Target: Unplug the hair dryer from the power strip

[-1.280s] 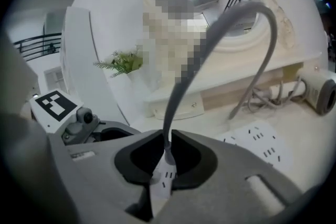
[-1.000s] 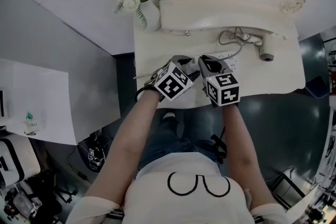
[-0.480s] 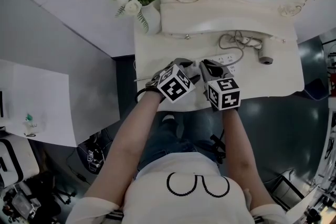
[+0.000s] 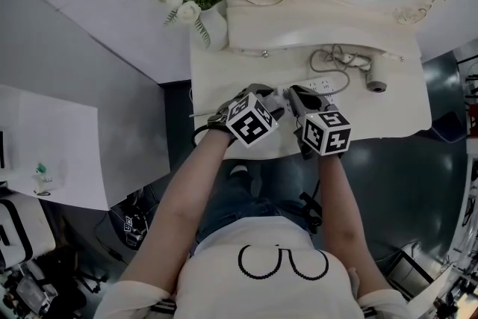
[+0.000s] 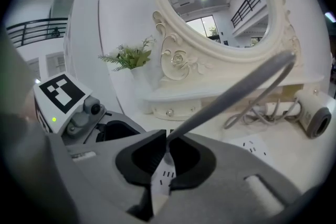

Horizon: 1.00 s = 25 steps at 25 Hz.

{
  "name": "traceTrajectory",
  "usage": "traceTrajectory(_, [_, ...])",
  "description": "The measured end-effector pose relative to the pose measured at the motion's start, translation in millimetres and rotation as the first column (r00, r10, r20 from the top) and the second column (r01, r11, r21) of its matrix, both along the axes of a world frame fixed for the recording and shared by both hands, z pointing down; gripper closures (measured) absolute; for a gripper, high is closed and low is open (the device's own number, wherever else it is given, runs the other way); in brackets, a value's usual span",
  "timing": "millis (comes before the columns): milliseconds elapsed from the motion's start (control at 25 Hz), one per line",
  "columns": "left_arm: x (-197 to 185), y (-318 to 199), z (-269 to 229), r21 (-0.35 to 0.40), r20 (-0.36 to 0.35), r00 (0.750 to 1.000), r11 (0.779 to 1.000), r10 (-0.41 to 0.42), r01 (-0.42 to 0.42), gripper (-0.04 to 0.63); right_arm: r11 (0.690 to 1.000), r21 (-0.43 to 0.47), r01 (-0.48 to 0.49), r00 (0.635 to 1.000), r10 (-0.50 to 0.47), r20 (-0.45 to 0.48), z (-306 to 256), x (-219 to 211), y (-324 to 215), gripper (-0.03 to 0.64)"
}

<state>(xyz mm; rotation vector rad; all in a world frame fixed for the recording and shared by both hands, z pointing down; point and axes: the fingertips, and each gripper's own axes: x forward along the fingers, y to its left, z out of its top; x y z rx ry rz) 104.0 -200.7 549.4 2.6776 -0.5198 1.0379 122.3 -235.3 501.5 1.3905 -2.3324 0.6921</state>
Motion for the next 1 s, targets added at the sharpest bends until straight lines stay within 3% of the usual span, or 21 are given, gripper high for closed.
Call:
traceTrajectory(160, [1, 4, 0, -0.01, 0.031, 0.999, 0.999, 0.031, -0.031, 0.373, 0.998, 0.04, 0.042, 0.996, -0.038, -0.078, -5, -9, 7, 0.597])
traceTrajectory(320, [3, 6, 0, -0.007, 0.033, 0.999, 1.0, 0.029, -0.029, 0.373, 0.986, 0.164, -0.019, 0.995, 0.003, 0.101, -60, -5, -27, 0.595])
traceTrajectory(360, [2, 6, 0, -0.007, 0.03, 0.999, 1.0, 0.028, -0.028, 0.374, 0.984, 0.177, -0.037, 0.994, 0.018, 0.109, -73, 2, -38, 0.595])
traceTrajectory(480, [1, 6, 1, -0.008, 0.026, 0.999, 1.0, 0.023, -0.023, 0.373, 0.987, 0.157, -0.044, 0.996, 0.03, 0.089, -86, 24, -51, 0.595])
traceTrajectory(600, [1, 6, 0, -0.008, 0.024, 1.0, 1.0, 0.014, -0.014, 0.373, 0.99, 0.098, -0.103, 0.984, 0.087, 0.157, -77, 47, -47, 0.594])
traceTrajectory(800, [2, 6, 0, -0.006, 0.018, 1.0, 1.0, 0.007, -0.007, 0.374, 0.963, -0.072, -0.259, 0.903, 0.268, 0.335, -47, 93, -30, 0.592])
traceTrajectory(1000, [0, 5, -1, -0.002, 0.016, 1.0, 1.0, -0.003, 0.003, 0.374, 0.892, -0.251, -0.375, 0.751, 0.451, 0.482, -21, 151, 1, 0.592])
